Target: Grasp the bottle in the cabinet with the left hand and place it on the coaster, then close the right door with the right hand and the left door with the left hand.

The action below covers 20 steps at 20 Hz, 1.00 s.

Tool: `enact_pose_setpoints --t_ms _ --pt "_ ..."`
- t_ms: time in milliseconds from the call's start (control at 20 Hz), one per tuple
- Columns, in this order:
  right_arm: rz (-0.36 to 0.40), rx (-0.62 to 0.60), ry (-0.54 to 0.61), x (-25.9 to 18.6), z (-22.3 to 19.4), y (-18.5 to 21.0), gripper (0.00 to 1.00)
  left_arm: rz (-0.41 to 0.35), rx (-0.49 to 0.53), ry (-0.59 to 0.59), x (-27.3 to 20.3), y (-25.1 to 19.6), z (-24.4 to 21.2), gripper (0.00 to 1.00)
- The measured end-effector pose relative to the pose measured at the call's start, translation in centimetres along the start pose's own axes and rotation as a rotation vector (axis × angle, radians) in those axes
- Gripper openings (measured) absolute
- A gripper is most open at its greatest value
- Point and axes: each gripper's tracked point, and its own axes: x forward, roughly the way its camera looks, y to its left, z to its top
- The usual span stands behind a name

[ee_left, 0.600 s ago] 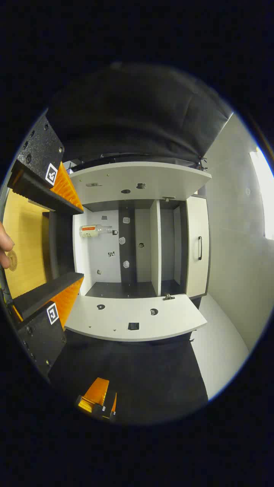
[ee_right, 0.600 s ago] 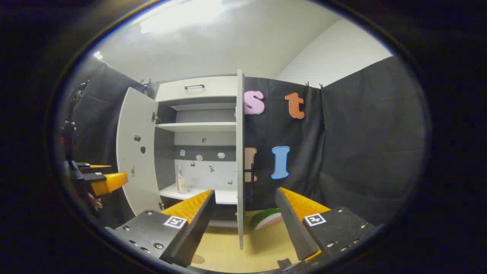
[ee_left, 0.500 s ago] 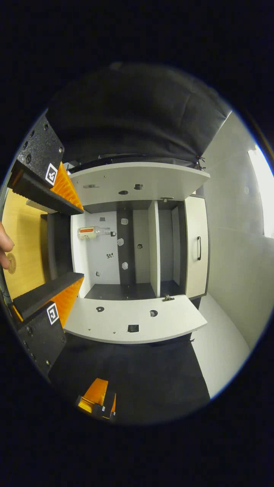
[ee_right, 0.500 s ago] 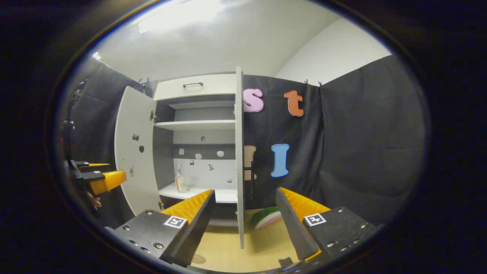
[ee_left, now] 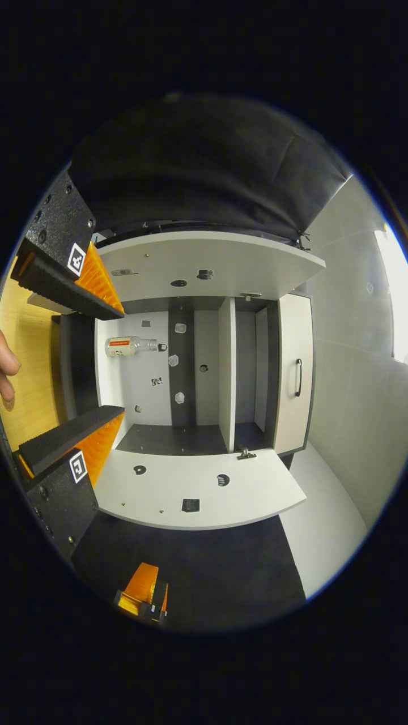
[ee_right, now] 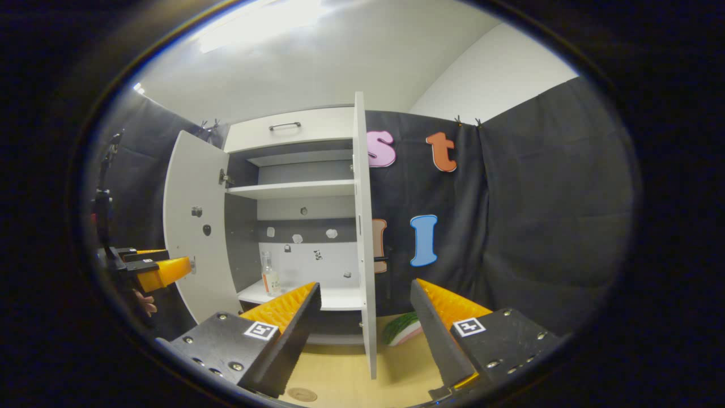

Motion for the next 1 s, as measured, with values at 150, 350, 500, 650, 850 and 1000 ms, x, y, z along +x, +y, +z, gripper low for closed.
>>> enact_pose_setpoints --t_ms 150,350,500,650,850,1000 --pt "0.014 0.014 0.0 1.1 -0.5 1.2 0.97 0.001 0.001 0.012 2.7 0.7 -1.2 0.96" --pt "0.045 0.034 -0.034 2.1 -0.1 3.0 0.97 -0.003 -0.015 0.033 7.0 1.3 -3.3 0.96" --pt "0.068 0.032 -0.042 3.2 -0.3 4.6 0.94 0.008 -0.017 0.025 11.1 2.3 -4.4 0.96" --pt "0.094 0.061 -0.042 3.6 -0.8 6.2 0.94 0.024 -0.032 0.014 15.7 3.2 -5.7 0.96" --pt "0.128 0.087 -0.077 4.5 -0.5 7.8 0.96 0.044 -0.045 0.023 21.8 4.7 -8.0 0.96" --pt "0.12 0.076 -0.085 5.8 -0.7 8.3 0.96 0.044 -0.041 0.038 25.9 5.5 -10.0 0.96"
